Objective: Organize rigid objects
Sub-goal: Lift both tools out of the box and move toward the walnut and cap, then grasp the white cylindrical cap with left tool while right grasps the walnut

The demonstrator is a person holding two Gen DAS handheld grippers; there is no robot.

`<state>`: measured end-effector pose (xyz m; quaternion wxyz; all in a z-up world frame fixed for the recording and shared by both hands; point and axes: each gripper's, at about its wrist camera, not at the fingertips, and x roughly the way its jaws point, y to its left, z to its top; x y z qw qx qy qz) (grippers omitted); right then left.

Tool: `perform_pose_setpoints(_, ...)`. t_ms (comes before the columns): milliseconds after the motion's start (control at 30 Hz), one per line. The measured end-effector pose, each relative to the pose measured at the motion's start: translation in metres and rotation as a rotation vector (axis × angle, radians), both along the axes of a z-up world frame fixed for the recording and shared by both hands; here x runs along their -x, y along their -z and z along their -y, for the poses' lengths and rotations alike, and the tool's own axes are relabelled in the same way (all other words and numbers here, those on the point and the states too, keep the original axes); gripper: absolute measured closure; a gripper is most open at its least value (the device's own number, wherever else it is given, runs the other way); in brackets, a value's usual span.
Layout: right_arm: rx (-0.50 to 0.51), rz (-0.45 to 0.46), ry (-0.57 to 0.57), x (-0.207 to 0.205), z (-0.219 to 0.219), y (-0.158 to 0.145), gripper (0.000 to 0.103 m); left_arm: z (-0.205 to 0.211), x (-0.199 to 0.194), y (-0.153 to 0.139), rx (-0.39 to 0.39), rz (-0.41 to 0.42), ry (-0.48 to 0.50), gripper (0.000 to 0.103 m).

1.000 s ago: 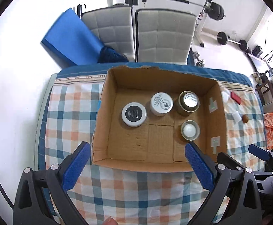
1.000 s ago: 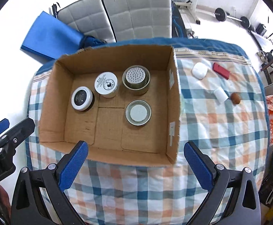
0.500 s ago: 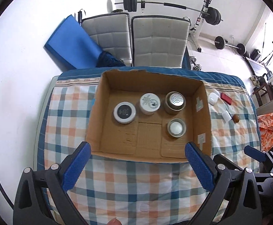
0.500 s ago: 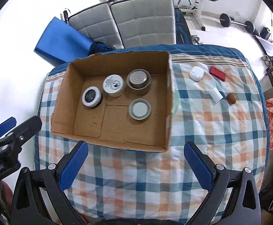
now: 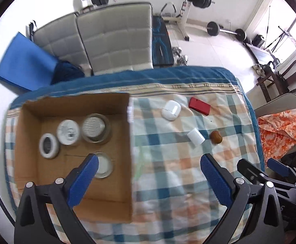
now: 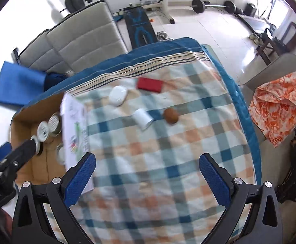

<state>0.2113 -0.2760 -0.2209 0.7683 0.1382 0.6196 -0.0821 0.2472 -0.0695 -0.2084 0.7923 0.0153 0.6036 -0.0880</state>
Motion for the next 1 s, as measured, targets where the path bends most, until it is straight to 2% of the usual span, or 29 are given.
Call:
perform_pose_setpoints(33,-0.013,-0.01,0.008,-0.008,0.013,0.01,0.005,0.009,-0.009,0.013,0.009,-0.032,-0.009,0.0)
perform_pose_setpoints(67,-0.031,-0.021,0.016,-0.017,0.027,0.023,0.013,0.019,-0.018,0.03,0.017,-0.066,-0.018,0.002)
perform_pose_setpoints(100,-0.052,-0.036,0.023,-0.025,0.039,0.036,0.02,0.026,-0.025,0.042,0.025,-0.094,-0.024,0.011)
perform_pose_setpoints(133,-0.066,-0.05,0.024,-0.031,0.047,0.047,0.023,0.034,-0.033,0.059,0.028,-0.136,-0.032,0.016)
perform_pose_setpoints(200,-0.1,-0.093,0.034,-0.044,0.063,0.076,0.031,0.045,-0.042,0.083,0.042,-0.198,-0.042,0.037)
perform_pose_setpoints(367,-0.157,-0.165,0.021,-0.065,0.075,0.131,0.039,0.065,-0.057,0.132,0.066,-0.298,-0.081,0.038)
perform_pose_setpoints(533,-0.199,-0.199,0.002,-0.077,0.075,0.166,0.045,0.074,-0.063,0.158,0.086,-0.364,-0.107,0.038)
perform_pose_setpoints(633,-0.21,-0.221,-0.014,-0.083,0.072,0.181,0.062,0.076,-0.065,0.165,0.093,-0.386,-0.12,0.038)
perform_pose_setpoints(733,-0.216,-0.213,-0.008,-0.085,0.074,0.186,0.063,0.079,-0.068,0.168,0.097,-0.394,-0.128,0.038)
perform_pose_setpoints(1000,-0.156,-0.21,-0.006,-0.083,0.09,0.171,0.064,0.103,-0.071,0.181,0.062,-0.422,-0.089,0.038)
